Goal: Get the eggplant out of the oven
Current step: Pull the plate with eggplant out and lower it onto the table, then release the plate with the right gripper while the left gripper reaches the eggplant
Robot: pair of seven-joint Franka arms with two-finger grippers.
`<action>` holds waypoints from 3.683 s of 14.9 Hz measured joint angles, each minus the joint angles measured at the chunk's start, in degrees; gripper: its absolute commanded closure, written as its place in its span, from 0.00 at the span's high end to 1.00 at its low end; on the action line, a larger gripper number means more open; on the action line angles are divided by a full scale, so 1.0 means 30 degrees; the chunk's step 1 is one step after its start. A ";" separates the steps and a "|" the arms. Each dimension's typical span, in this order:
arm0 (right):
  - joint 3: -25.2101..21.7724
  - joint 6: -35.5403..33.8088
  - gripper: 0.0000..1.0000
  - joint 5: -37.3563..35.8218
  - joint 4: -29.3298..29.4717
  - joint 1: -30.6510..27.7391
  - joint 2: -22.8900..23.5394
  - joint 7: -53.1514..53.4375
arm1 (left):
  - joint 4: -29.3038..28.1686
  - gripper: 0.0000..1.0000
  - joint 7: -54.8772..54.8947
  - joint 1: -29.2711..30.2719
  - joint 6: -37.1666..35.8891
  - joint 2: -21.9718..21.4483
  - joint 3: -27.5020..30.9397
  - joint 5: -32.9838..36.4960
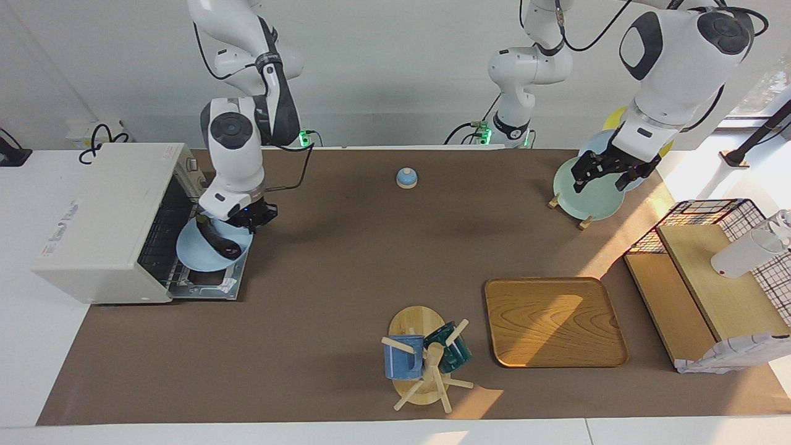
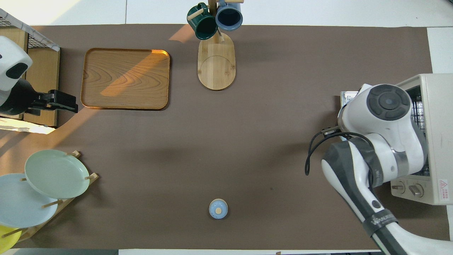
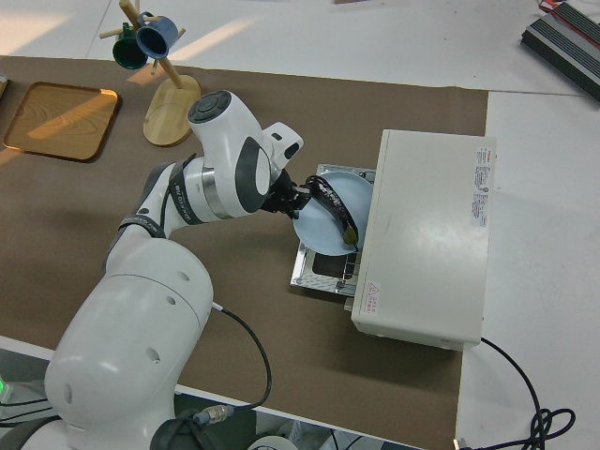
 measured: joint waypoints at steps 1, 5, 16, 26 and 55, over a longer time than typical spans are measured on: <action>0.0015 -0.0566 0.00 -0.0004 0.0574 0.1237 0.0164 0.1178 | 0.0000 1.00 0.0000 0.0000 0.0000 0.0000 0.0000 0.0000; 0.0256 -0.3499 0.00 0.0002 0.5345 0.6431 0.3326 0.7781 | 0.0000 1.00 0.0000 0.0000 0.0000 0.0000 0.0000 0.0000; 0.1447 -0.3777 0.00 0.0102 1.5933 1.1410 1.3483 1.6661 | 0.0000 1.00 0.0000 0.0000 0.0000 0.0000 0.0000 0.0000; 0.1357 -0.1501 0.00 0.2208 1.7050 0.9529 1.2792 1.7001 | 0.0000 1.00 0.0000 0.0000 0.0000 0.0000 0.0000 0.0000; 0.1014 -0.0359 0.00 -0.4471 0.1137 -0.0919 0.5050 0.9150 | -0.5168 1.00 -2.2372 -1.0563 1.2213 0.5244 -0.0745 -0.0296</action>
